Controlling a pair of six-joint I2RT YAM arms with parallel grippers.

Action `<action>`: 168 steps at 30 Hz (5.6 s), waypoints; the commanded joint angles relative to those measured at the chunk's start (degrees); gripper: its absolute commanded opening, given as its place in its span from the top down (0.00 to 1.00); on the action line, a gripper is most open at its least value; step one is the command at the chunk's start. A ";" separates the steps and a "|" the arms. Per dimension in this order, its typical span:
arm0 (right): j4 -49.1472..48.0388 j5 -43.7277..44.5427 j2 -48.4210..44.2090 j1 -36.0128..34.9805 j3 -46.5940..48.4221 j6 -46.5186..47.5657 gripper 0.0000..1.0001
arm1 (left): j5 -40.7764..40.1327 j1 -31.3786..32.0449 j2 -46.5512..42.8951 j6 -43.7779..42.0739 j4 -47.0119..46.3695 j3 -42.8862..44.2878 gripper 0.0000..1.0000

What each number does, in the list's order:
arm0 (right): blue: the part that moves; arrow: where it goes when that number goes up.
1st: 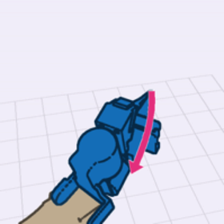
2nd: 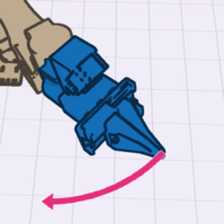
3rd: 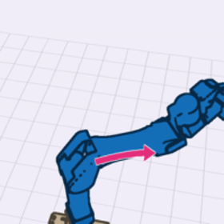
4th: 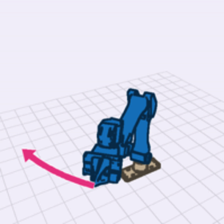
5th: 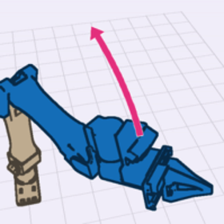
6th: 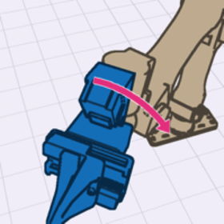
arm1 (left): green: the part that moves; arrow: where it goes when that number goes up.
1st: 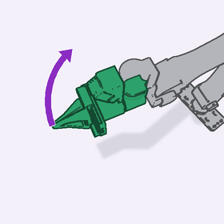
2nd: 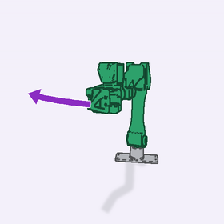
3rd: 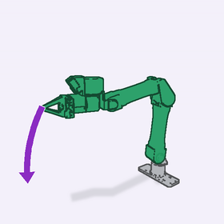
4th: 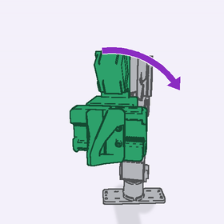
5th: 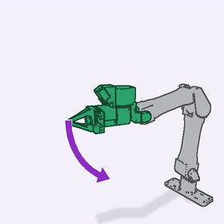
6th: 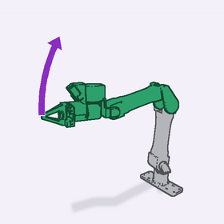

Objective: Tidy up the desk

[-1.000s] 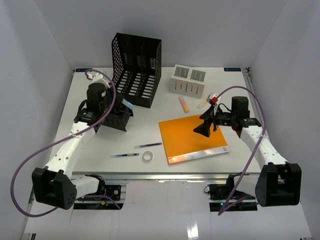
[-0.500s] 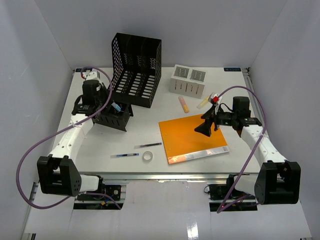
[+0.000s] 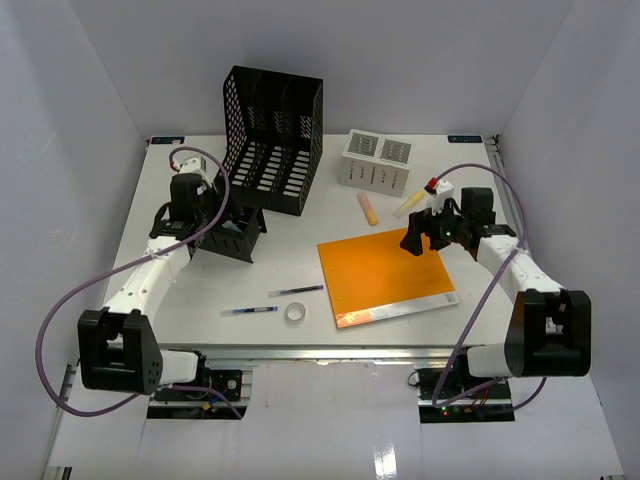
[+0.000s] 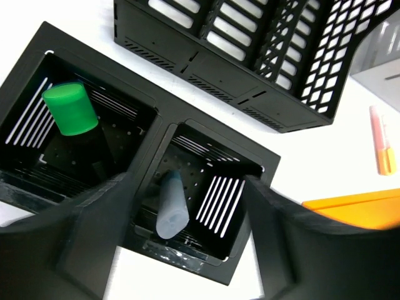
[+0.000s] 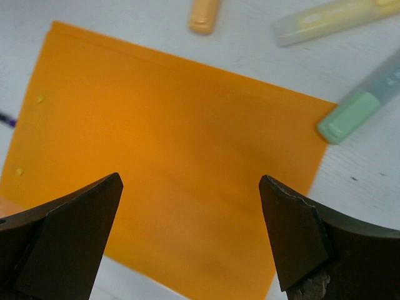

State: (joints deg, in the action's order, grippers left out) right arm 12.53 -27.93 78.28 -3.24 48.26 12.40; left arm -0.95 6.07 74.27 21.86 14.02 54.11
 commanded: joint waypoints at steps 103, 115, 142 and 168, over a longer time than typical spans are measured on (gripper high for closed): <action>1.75 -26.77 -12.10 -7.09 -0.62 13.26 0.05 | 6.76 35.95 12.85 19.38 -23.50 3.77 1.00; 2.41 -28.58 -12.01 -4.23 -1.76 14.32 0.05 | -6.56 14.09 -3.86 -0.46 0.32 7.07 1.00; -5.09 6.44 4.51 -3.81 6.91 -9.96 0.10 | -0.34 2.72 0.59 -4.46 -7.96 0.81 0.26; -2.07 40.50 38.04 -9.06 32.57 -32.57 0.29 | 5.78 2.64 -22.76 -5.20 -12.75 -9.37 0.02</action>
State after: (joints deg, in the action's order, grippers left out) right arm 13.13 8.69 115.69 -10.86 82.85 -18.00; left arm 3.35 8.95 52.31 16.80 2.11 45.32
